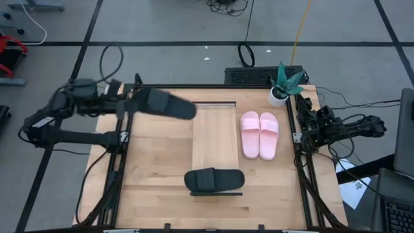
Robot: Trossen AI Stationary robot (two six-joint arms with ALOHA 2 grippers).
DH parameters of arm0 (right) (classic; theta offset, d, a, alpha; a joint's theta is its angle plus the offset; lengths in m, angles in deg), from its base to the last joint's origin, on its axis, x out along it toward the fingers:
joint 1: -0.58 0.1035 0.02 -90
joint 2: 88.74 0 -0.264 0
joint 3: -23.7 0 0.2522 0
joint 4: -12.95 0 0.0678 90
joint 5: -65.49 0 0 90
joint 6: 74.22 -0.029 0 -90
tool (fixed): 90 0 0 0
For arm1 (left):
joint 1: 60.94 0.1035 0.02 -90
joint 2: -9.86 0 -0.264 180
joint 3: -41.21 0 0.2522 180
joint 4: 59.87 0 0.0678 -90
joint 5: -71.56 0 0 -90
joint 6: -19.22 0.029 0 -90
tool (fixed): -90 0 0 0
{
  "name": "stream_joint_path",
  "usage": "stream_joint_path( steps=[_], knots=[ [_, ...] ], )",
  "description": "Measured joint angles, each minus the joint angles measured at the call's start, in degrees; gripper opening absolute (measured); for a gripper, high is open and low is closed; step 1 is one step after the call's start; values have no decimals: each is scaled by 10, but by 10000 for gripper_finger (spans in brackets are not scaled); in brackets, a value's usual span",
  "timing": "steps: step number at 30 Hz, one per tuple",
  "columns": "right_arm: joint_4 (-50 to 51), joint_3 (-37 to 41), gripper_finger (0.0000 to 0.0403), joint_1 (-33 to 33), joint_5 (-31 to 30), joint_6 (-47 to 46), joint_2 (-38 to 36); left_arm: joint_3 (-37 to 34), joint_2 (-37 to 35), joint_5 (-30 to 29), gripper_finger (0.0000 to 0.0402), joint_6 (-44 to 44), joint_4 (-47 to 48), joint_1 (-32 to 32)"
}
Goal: Pick and place slides into the shelf
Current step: Put the black slides on the shelf
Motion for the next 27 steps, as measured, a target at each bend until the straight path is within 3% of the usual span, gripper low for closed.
stream_joint_path(
  steps=[5,11,22,27],
  knots=[
    [-1,0,178,0,0,0,0,0,71,-20,0,-17,-124,-34],
    [-1,0,178,0,0,0,0,-1,154,-111,0,-34,-234,-133],
    [-1,0,178,0,0,0,0,-2,251,-387,0,-69,-325,-321],
    [-4,0,178,0,0,-1,0,-2,294,-471,0,-107,-344,-369]
  ],
)
